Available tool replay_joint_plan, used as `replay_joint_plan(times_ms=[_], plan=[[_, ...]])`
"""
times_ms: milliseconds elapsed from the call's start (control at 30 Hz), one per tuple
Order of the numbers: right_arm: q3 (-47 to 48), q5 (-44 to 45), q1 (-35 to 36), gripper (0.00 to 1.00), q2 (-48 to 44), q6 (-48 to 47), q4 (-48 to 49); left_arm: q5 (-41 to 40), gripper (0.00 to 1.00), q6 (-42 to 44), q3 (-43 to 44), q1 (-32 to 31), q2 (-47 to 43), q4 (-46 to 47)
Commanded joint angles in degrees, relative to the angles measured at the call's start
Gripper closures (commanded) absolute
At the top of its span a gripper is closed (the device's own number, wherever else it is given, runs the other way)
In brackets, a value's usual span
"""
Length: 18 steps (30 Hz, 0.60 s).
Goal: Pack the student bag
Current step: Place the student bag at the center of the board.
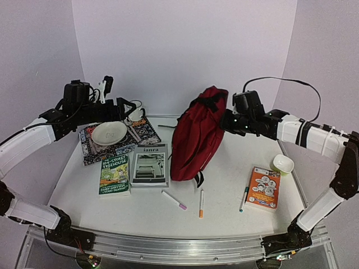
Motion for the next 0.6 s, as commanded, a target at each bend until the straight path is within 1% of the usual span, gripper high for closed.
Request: replay_joint_plan(times_ms=[0,33,167,233,333,467,567], plan=[[-6.39,0.96,-4.44,0.91,-3.85,4.08,1.91,6.49,0.09,-0.30,-1.38,0.20,1.16,0.61],[-7.69,1.21,-5.28,0.81,-4.28,3.78,1.24,7.08,0.09,-0.35,-1.72,0.17,1.59,0.63],[-8.69,6.08,-7.00,0.65,-5.04,0.11,-4.92,9.22,0.09,-0.88,-2.83,0.21,3.28,0.80],[-7.81,8.24,-7.32,0.52,-5.24,-1.52,-8.41,10.23,0.09,-1.16,-3.26,0.20,4.20,0.88],[-5.98,9.19,-7.33,0.37,-5.50,-3.14,-11.94,10.74,0.10,-1.26,-3.88,0.18,5.07,0.89],[-4.12,5.21,-7.35,0.20,-4.49,-4.06,-12.25,11.02,0.10,-0.94,-4.42,0.19,5.85,0.88],[-3.24,4.03,-7.75,0.14,-2.18,-4.59,-12.21,11.89,0.10,-0.79,-4.67,0.21,6.29,0.88]])
